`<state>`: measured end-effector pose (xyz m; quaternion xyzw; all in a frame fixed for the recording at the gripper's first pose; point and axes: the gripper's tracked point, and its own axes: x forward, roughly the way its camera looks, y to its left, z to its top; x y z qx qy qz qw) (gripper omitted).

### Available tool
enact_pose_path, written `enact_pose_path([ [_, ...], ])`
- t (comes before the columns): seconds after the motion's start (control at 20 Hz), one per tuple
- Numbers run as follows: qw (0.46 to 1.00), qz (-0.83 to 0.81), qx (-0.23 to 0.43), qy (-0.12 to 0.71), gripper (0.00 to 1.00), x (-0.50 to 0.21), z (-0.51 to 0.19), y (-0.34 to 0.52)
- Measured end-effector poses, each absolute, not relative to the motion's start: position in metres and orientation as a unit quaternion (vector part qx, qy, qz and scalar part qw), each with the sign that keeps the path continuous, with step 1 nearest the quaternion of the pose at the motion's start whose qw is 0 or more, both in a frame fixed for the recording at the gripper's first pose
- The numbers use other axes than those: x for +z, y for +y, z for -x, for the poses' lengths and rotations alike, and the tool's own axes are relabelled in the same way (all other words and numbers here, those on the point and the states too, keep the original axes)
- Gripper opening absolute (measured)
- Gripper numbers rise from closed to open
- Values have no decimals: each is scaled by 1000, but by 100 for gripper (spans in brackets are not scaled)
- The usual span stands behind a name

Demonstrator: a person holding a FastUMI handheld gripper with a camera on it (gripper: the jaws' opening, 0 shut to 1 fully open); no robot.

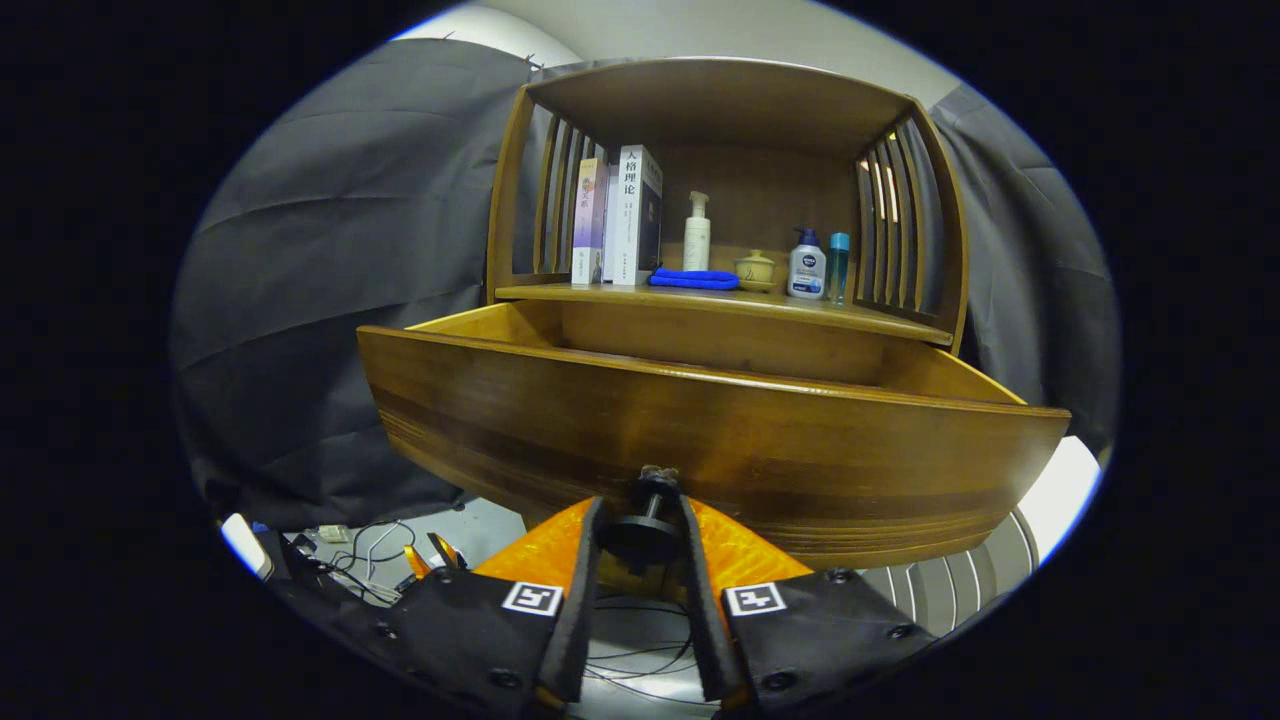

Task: Pull open the drawer, take out the items inside it, and place them on the countertop above the cabinet.

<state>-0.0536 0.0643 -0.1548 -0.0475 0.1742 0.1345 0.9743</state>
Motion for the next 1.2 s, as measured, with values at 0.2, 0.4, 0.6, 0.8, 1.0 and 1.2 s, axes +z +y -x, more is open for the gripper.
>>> enact_pose_path([
  [0.2, 975, 78, 163, 130, 80, -124, 67, 74],
  [0.4, 978, 82, 168, 93, 98, -87, 65, 77],
  [0.6, 982, 63, 161, 73, 98, -49, 43, 70],
  [0.8, 982, 62, 153, 91, 97, -29, 7, 56],
  [1.0, 979, 58, 154, 119, 98, -21, -25, 53],
  [1.2, 971, 36, 157, 176, 98, -32, -55, 53],
])
